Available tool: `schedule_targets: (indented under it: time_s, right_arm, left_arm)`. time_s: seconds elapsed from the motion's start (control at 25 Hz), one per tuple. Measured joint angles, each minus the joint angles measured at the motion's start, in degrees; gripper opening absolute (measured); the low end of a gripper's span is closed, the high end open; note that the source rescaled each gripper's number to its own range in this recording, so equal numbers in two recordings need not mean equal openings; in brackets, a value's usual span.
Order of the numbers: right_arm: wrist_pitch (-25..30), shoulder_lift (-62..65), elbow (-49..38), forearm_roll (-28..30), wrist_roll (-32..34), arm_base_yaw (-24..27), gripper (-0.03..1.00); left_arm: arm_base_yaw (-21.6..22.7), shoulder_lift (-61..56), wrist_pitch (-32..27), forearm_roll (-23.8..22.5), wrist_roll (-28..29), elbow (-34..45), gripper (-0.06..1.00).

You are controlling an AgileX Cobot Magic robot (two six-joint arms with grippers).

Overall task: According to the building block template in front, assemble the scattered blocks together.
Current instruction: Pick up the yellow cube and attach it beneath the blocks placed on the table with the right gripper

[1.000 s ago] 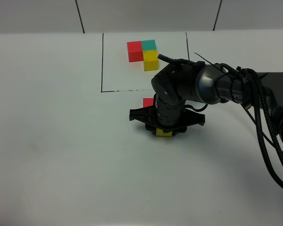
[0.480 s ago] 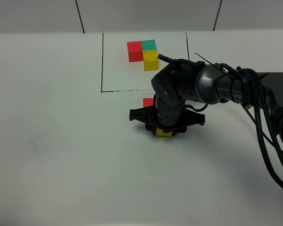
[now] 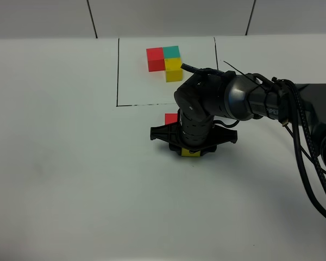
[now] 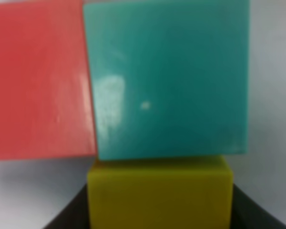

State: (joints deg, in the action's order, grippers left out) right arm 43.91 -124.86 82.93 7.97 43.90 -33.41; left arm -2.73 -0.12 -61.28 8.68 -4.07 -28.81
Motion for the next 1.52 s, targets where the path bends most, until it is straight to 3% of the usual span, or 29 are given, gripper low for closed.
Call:
schedule_targets:
  time_s: [0.64, 0.76, 0.96, 1.24, 1.52]
  right_arm:
    - [-0.05, 0.0, 0.0, 0.0, -0.36, 0.0, 0.01]
    - [0.24, -0.15, 0.04, 0.61, -0.41, 0.0, 0.06]
    - [0.99, -0.15, 0.04, 0.82, -0.41, 0.39, 0.24]
    - [1.5, -0.15, 0.04, 0.75, -0.63, 0.49, 0.28]
    - [1.57, -0.15, 0.04, -2.6, -8.16, 0.85, 0.38]
  left_arm:
    - [0.0, 0.0, 0.0, 0.0, 0.0, 0.0, 0.74]
    - [0.0, 0.0, 0.0, 0.0, 0.0, 0.0, 0.74]
    - [0.0, 0.0, 0.0, 0.0, 0.0, 0.0, 0.74]
    - [0.0, 0.0, 0.0, 0.0, 0.0, 0.0, 0.74]
    - [0.0, 0.0, 0.0, 0.0, 0.0, 0.0, 0.74]
